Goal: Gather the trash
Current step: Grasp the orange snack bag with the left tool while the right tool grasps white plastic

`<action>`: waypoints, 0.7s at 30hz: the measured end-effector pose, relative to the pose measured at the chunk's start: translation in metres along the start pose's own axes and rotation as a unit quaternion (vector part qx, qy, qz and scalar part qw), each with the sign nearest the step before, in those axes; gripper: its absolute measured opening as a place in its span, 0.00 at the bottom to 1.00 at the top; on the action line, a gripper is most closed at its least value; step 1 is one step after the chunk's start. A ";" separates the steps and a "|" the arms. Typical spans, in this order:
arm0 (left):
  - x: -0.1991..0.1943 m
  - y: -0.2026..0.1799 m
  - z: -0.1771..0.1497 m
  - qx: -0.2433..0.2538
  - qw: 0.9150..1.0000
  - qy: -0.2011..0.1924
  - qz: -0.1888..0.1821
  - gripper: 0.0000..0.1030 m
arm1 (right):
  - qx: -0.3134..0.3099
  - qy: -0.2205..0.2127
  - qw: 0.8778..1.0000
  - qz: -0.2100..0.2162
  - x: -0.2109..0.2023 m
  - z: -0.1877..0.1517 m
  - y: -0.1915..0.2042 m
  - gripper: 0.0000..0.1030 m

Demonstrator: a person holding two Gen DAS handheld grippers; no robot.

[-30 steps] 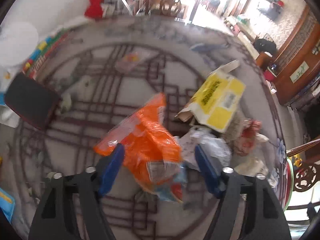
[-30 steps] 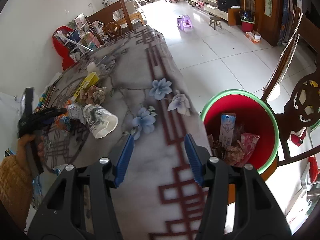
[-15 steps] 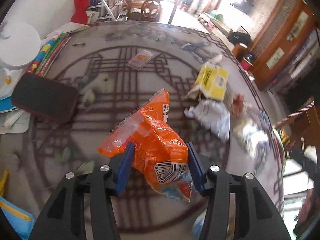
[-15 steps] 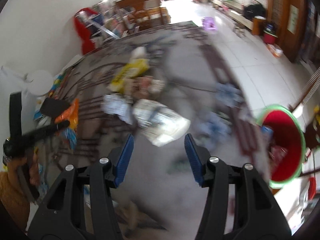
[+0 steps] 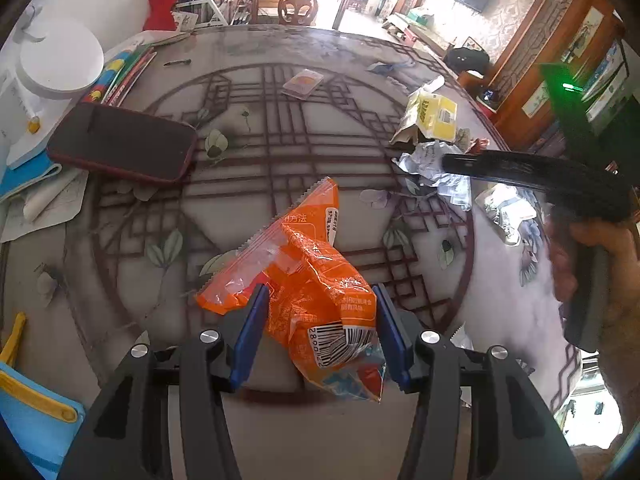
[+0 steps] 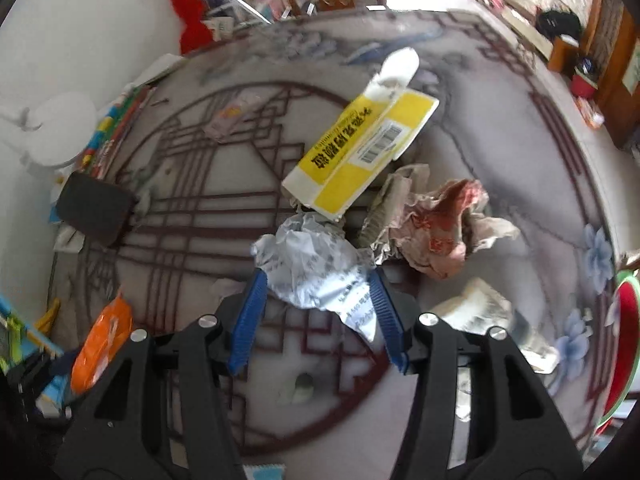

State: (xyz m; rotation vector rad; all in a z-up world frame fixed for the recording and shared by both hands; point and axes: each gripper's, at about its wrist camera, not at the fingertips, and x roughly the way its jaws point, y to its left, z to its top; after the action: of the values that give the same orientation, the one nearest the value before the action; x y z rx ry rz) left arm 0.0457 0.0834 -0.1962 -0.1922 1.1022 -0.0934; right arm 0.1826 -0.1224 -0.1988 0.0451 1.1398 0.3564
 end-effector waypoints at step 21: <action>0.006 -0.008 0.011 0.009 1.000 -0.005 -0.026 0.49 | -0.047 -0.050 0.997 0.024 -0.058 -0.018 0.027 0.25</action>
State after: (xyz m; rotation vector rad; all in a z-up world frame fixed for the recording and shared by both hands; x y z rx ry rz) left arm 0.0581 0.0754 -0.1948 -0.2056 1.0869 -0.1491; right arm 0.1384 -0.1169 -0.1494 0.0077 1.0226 0.4462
